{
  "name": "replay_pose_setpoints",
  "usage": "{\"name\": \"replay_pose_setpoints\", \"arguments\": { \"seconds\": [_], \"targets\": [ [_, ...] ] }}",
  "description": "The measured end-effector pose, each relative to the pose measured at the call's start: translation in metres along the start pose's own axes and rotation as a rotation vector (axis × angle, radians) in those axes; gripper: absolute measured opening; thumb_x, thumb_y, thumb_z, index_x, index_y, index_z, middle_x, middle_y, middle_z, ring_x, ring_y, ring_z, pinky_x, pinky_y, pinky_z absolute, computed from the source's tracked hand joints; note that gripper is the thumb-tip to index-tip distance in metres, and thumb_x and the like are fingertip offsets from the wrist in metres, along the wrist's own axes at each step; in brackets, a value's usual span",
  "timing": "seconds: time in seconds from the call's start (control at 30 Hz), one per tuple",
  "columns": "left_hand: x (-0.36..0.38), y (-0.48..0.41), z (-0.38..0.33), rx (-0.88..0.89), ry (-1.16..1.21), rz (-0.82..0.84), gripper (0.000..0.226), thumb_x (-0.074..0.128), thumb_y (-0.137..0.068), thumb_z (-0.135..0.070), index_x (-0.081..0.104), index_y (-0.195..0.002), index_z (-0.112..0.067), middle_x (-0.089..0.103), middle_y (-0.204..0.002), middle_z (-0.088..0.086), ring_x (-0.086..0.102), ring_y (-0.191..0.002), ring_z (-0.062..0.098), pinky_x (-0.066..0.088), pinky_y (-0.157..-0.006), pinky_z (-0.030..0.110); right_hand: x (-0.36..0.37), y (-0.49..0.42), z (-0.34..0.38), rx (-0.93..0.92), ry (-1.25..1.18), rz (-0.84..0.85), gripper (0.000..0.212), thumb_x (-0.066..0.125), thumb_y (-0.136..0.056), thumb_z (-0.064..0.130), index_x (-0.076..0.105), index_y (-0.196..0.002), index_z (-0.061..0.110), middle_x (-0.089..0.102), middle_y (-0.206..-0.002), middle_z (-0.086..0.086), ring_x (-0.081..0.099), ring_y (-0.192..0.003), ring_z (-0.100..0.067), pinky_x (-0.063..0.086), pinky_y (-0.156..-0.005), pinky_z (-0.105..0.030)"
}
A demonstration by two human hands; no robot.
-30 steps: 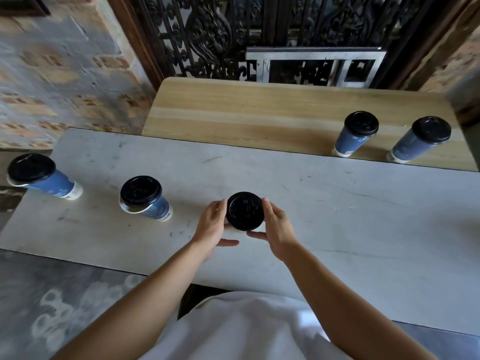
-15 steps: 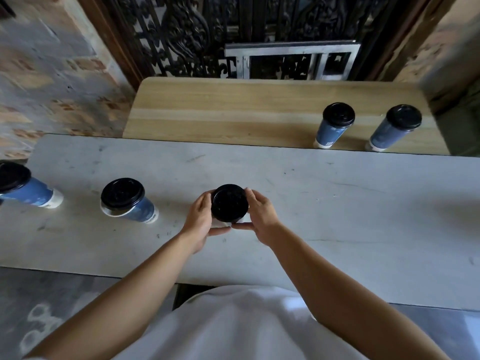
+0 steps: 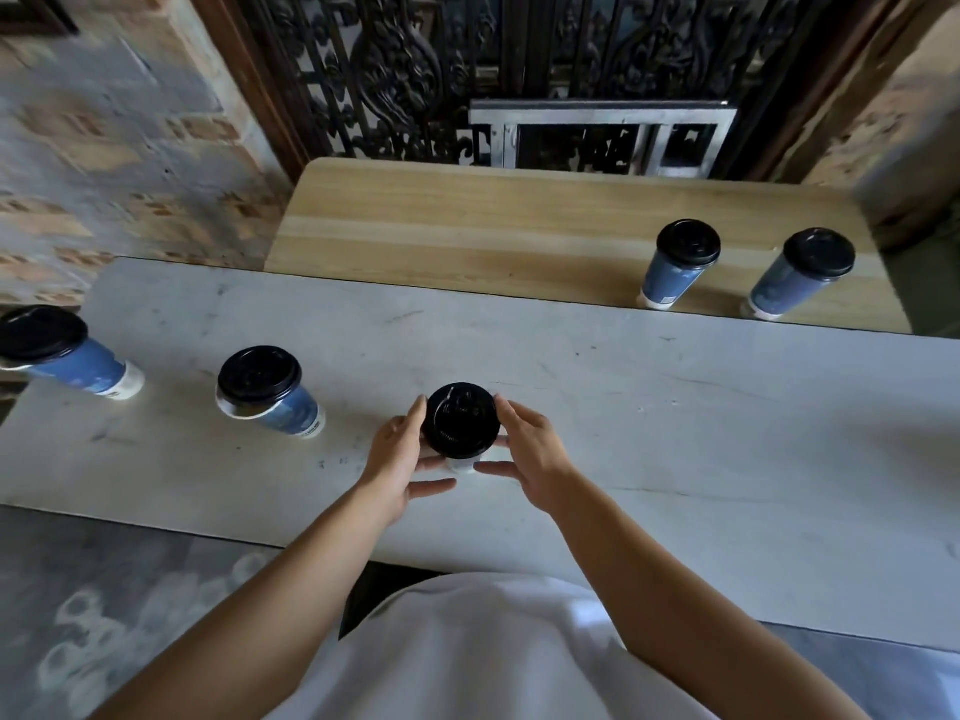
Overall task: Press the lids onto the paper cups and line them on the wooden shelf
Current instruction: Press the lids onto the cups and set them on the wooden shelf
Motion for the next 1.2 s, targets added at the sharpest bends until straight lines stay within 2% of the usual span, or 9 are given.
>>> {"name": "replay_pose_setpoints", "arguments": {
  "seconds": [0.1,0.27,0.37,0.47,0.6,0.7,0.87,1.03,1.2],
  "targets": [
    [-0.004,0.003,0.001,-0.020,-0.007,0.062,0.046,0.053,-0.099,-0.054,0.063,-0.119,-0.014,0.078,-0.104,0.008,0.078,-0.088,0.026,0.063,-0.072,0.050,0.000,-0.003,-0.001,0.007,0.019,-0.022,0.033,0.050,-0.103,0.045,0.074,-0.110,0.022,0.069,-0.121,-0.010,0.066,-0.113,-0.030,0.063,-0.075,-0.049],
    [-0.009,0.003,0.001,-0.003,-0.051,0.127,0.041,0.049,-0.101,-0.051,0.060,-0.123,-0.018,0.072,-0.118,0.007,0.075,-0.101,0.029,0.062,-0.077,0.051,0.003,-0.004,0.003,-0.060,0.108,-0.037,0.037,0.045,-0.105,0.039,0.070,-0.113,0.012,0.068,-0.113,-0.015,0.069,-0.102,-0.027,0.063,-0.074,-0.051],
    [-0.007,0.005,-0.003,0.074,-0.089,0.108,0.035,0.047,-0.103,-0.050,0.059,-0.122,-0.024,0.068,-0.121,-0.005,0.076,-0.097,0.020,0.063,-0.076,0.052,0.003,-0.002,0.003,-0.081,0.099,-0.067,0.034,0.043,-0.106,0.032,0.067,-0.111,0.008,0.067,-0.107,-0.012,0.066,-0.100,-0.025,0.064,-0.070,-0.049],
    [-0.007,0.008,-0.013,0.228,-0.211,0.042,0.025,0.045,-0.105,-0.044,0.061,-0.116,-0.029,0.065,-0.121,-0.009,0.064,-0.116,0.014,0.063,-0.077,0.053,0.004,-0.004,0.007,-0.124,0.183,-0.080,0.027,0.050,-0.101,0.026,0.065,-0.111,0.006,0.065,-0.110,-0.015,0.064,-0.107,-0.029,0.063,-0.072,-0.054],
    [0.002,0.014,-0.026,0.358,-0.239,0.052,0.027,0.038,-0.108,-0.033,0.063,-0.115,-0.042,0.061,-0.125,-0.012,0.057,-0.118,0.011,0.064,-0.070,0.040,0.004,-0.007,0.004,-0.063,0.095,-0.059,0.033,0.052,-0.101,0.035,0.067,-0.114,0.010,0.064,-0.119,-0.017,0.063,-0.114,-0.032,0.062,-0.074,-0.055],
    [0.008,0.021,-0.026,0.444,-0.264,0.062,0.040,0.029,-0.110,-0.019,0.062,-0.121,-0.039,0.057,-0.129,-0.006,0.059,-0.112,0.011,0.063,-0.063,0.033,0.000,-0.003,-0.007,-0.025,-0.016,-0.044,0.036,0.052,-0.103,0.042,0.069,-0.116,0.013,0.065,-0.123,-0.015,0.063,-0.117,-0.031,0.063,-0.077,-0.051],
    [0.007,0.026,-0.012,0.408,-0.107,-0.086,0.037,0.031,-0.109,-0.020,0.062,-0.118,-0.039,0.061,-0.115,-0.013,0.063,-0.103,0.009,0.065,-0.071,0.045,-0.004,0.009,-0.015,-0.074,-0.112,-0.015,0.028,0.052,-0.104,0.030,0.069,-0.120,0.015,0.066,-0.128,-0.011,0.059,-0.125,-0.025,0.059,-0.084,-0.033],
    [0.002,0.019,-0.006,0.348,-0.090,-0.144,0.020,0.052,-0.103,-0.033,0.058,-0.091,-0.019,0.065,-0.105,0.004,0.067,-0.100,0.024,0.064,-0.062,0.045,-0.006,0.007,-0.008,-0.058,-0.044,0.002,0.031,0.047,-0.105,0.039,0.072,-0.117,0.023,0.070,-0.121,-0.003,0.062,-0.121,-0.022,0.061,-0.083,-0.053],
    [-0.010,0.004,-0.016,0.135,-0.144,-0.069,0.015,0.049,-0.099,-0.027,0.060,-0.102,-0.017,0.068,-0.116,0.013,0.070,-0.101,0.024,0.064,-0.067,0.050,0.001,-0.002,0.005,-0.050,0.076,0.056,0.026,0.046,-0.106,0.035,0.071,-0.107,0.028,0.067,-0.122,-0.006,0.062,-0.118,-0.025,0.062,-0.076,-0.055]
  ]
}}
Point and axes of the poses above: each hand's wrist, its own y-axis away from the middle knuckle, its own x-axis out of the palm, z = x × y, the point moved 6 cm from there along -y, towards the middle knuckle
